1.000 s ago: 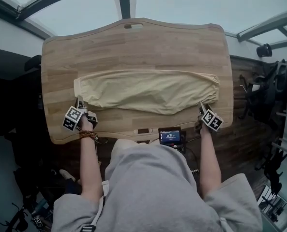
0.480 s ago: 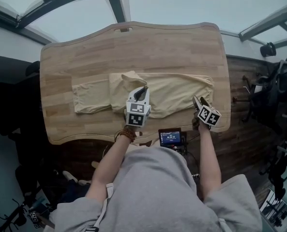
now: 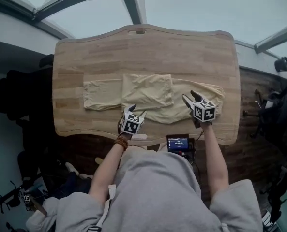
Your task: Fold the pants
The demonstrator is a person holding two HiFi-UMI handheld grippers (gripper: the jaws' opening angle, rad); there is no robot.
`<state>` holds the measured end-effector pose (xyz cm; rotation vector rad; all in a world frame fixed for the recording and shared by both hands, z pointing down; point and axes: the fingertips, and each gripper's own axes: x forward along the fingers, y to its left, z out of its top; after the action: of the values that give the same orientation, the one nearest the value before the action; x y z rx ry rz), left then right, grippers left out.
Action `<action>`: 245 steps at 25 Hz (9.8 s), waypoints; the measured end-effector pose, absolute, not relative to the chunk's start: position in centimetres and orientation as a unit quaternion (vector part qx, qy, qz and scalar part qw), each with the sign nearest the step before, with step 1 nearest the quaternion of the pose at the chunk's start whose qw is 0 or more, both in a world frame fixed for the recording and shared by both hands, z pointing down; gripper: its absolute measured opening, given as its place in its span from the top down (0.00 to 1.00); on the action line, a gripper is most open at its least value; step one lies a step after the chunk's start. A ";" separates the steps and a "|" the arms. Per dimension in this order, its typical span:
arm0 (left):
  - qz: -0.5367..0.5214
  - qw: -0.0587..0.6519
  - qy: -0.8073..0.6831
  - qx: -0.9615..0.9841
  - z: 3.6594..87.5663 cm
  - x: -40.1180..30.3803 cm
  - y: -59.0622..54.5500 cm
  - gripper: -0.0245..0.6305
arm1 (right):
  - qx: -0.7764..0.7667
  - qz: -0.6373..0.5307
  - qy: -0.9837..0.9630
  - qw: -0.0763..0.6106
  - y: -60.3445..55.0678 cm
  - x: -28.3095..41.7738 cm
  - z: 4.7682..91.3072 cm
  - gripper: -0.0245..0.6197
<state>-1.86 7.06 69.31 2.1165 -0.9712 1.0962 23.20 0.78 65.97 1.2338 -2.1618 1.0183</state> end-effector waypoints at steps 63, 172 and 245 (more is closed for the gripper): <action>0.487 -0.066 -0.019 0.871 70.8 -11.5 3.1 0.83 | -0.032 0.187 -0.885 0.424 -9.6 -13.1 70.4 0.75; 0.302 0.307 -0.312 0.847 67.6 -13.9 0.3 0.95 | 0.264 0.337 -0.829 0.358 -5.0 -5.0 63.0 0.79; 0.487 0.199 -0.259 0.810 73.5 -11.3 -11.3 0.77 | 0.070 0.031 -0.884 0.462 10.8 4.4 69.0 0.82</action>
<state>-11.34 -11.32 73.50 2.2656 -0.7236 1.3623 4.43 10.82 68.97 0.1713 -2.1729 0.0765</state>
